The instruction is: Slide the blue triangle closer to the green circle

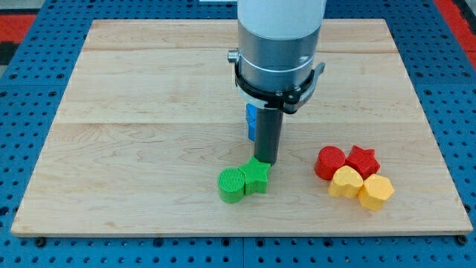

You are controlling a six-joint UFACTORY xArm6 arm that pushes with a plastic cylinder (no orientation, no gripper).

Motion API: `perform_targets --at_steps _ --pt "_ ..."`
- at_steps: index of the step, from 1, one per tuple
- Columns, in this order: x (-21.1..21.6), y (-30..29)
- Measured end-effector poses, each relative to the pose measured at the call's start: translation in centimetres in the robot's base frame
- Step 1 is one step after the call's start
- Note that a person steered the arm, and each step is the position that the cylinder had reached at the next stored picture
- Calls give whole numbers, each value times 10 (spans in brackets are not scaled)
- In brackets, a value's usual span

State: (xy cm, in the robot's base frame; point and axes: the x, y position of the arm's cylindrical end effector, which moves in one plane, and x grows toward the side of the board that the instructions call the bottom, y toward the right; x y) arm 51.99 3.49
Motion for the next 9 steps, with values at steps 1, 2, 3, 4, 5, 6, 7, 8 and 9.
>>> perform_targets --at_steps 1,2,3,4,5,6,7,8,9 --pt "12 0" --pt "15 0" --pt "12 12" --pt "-3 38" --pt "-31 58" --pt "-77 55" --pt "-91 46" --pt "-80 24" --pt "-66 7"
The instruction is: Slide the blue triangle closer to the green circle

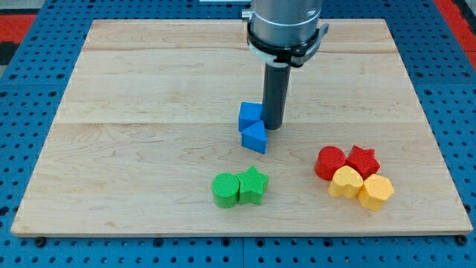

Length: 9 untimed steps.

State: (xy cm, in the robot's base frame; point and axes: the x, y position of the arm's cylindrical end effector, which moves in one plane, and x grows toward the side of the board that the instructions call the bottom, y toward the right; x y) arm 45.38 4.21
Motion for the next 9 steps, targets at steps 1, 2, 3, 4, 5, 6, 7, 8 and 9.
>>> perform_targets --at_steps 1,2,3,4,5,6,7,8,9 --pt "7 -11" --pt "10 -21" --pt "10 -40" --pt "10 -48" --pt "18 -48" --pt "26 -48" --pt "36 -49" --pt "43 -49" --pt "46 -49"
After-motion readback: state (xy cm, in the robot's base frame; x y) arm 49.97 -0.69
